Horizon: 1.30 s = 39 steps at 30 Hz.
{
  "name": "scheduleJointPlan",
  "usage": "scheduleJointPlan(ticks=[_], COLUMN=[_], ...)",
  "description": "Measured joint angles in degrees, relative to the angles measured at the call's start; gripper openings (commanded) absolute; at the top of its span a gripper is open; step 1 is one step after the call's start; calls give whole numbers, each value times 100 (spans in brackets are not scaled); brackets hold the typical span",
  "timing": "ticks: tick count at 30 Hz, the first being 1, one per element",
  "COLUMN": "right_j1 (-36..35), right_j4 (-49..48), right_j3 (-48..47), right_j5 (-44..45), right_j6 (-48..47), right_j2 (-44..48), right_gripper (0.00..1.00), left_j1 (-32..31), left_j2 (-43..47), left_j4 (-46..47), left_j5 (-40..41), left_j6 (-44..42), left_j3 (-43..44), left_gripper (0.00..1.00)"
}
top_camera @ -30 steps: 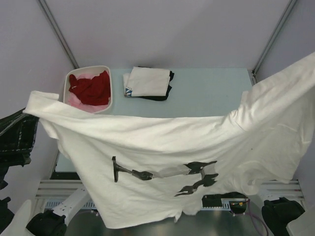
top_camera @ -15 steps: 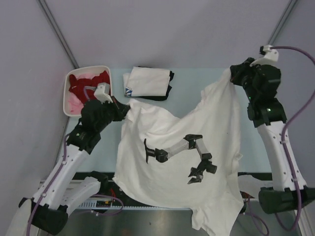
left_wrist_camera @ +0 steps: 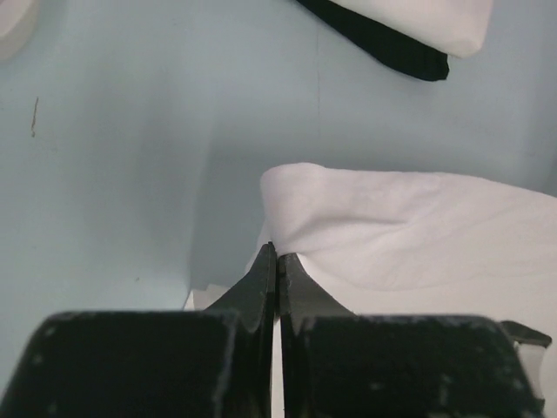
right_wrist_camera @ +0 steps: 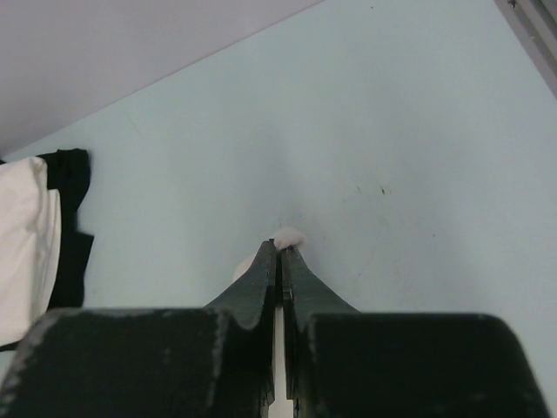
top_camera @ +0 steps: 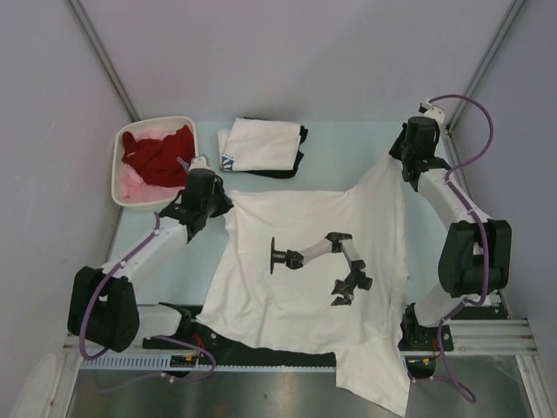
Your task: Fold and stack the t-shirts
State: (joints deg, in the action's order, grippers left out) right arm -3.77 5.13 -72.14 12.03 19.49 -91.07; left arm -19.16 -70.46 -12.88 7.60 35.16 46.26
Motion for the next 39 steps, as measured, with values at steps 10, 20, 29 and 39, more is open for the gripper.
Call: scheduleJointPlan(ticks=[10, 20, 29, 39], right_j1=[48, 48, 39, -24], right_j4=[-614, -625, -474, -284], right_j3=[-595, -2129, -3254, -4229], right_j5=[146, 243, 334, 474], right_j6=[-4, -116, -264, -271], right_j2=[-1139, -2114, -3038, -3886], right_gripper=[0, 0, 0, 100], left_j1=[310, 632, 846, 1060], left_j2=[-1425, -2551, -3333, -3832], left_j4=[142, 125, 59, 177], left_j5=[79, -55, -74, -33], left_j6=[103, 105, 98, -46], left_j3=[1224, 2439, 2986, 3661], left_gripper=[0, 0, 0, 99])
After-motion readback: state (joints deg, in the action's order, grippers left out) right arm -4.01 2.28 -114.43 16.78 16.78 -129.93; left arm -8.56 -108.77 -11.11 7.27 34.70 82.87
